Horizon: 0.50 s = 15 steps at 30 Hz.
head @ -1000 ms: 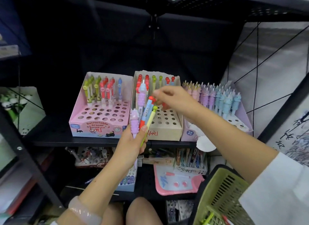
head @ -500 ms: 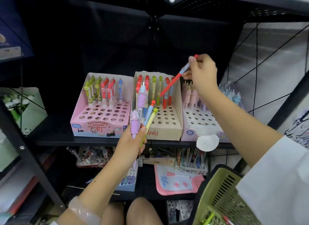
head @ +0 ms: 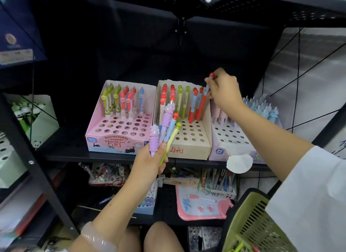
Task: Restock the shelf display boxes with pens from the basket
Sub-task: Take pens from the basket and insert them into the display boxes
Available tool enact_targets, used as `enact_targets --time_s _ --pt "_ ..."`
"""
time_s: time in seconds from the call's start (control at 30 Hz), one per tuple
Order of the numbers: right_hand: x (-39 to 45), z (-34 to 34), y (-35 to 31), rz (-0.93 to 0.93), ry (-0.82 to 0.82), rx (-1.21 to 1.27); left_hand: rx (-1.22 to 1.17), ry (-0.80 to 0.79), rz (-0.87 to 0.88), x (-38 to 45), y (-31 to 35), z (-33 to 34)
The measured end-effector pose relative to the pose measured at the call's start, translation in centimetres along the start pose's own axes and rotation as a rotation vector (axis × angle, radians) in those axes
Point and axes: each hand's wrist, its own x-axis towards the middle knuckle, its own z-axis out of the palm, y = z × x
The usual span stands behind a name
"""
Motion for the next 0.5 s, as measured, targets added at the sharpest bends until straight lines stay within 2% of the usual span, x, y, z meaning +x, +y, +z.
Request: enact_targets --time_s 0.13,0.3,0.43,0.5 --pt "-0.1 0.2 0.5 0.049 -0.023 0.029 0.011 0.044 -0.012 0.1 -0.1 -0.1" --pt "-0.4 1.9 0.6 0.094 -0.281 -0.176 0.028 0.031 -0.012 0.1 -0.2 0.3" --pt "-0.1 2.4 0.3 0.147 -0.312 -0.271 0.058 0.031 0.005 0.1 -0.1 0.3" --pt "-0.3 2.0 0.3 0.157 -0.28 -0.227 0.071 0.037 0.011 0.0 -0.1 0.2"
